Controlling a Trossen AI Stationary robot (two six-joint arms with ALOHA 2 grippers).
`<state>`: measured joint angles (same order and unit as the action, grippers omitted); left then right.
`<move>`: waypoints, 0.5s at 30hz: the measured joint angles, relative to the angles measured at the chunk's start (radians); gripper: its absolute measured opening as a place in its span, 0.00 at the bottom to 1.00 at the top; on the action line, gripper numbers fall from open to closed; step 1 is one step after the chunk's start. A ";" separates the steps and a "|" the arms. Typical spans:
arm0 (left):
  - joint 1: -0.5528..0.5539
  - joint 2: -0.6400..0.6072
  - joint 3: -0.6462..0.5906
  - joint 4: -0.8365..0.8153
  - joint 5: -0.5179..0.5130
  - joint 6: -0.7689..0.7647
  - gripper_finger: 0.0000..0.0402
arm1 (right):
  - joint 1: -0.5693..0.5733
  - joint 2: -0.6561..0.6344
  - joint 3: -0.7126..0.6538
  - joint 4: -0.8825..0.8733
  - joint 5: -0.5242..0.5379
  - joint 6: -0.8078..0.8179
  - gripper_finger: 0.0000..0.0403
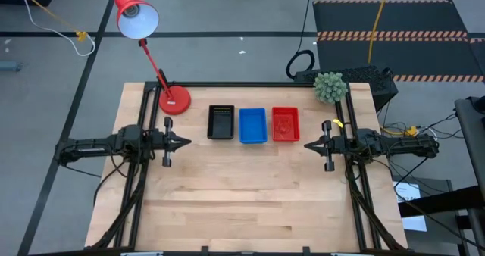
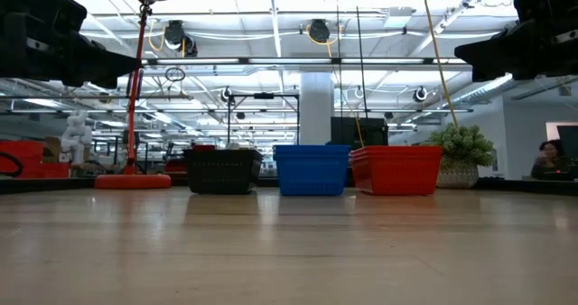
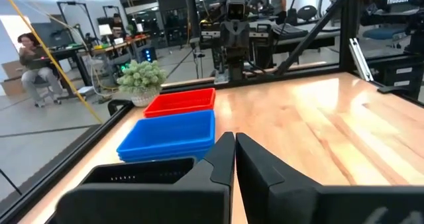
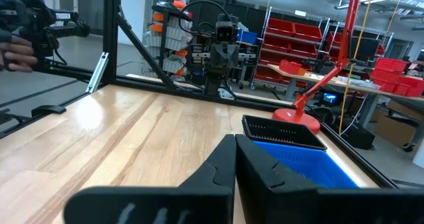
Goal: Stack baskets by color
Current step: Return to Home Position
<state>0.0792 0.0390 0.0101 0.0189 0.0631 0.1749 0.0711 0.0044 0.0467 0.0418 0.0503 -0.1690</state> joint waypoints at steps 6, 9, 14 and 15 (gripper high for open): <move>0.000 0.000 0.000 0.000 0.000 0.000 0.01 | 0.000 0.000 0.000 0.000 0.000 0.000 0.00; 0.000 0.000 0.000 0.000 0.000 0.000 0.03 | 0.000 0.000 0.000 0.000 0.000 0.000 0.00; 0.000 0.000 0.000 0.000 0.000 0.000 0.07 | 0.000 0.000 0.000 0.000 0.000 0.000 0.00; 0.000 0.000 0.000 0.000 0.000 0.000 0.08 | 0.000 0.000 0.000 0.000 0.000 0.000 0.00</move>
<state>0.0792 0.0391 0.0101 0.0189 0.0635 0.1749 0.0711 0.0044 0.0467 0.0414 0.0502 -0.1689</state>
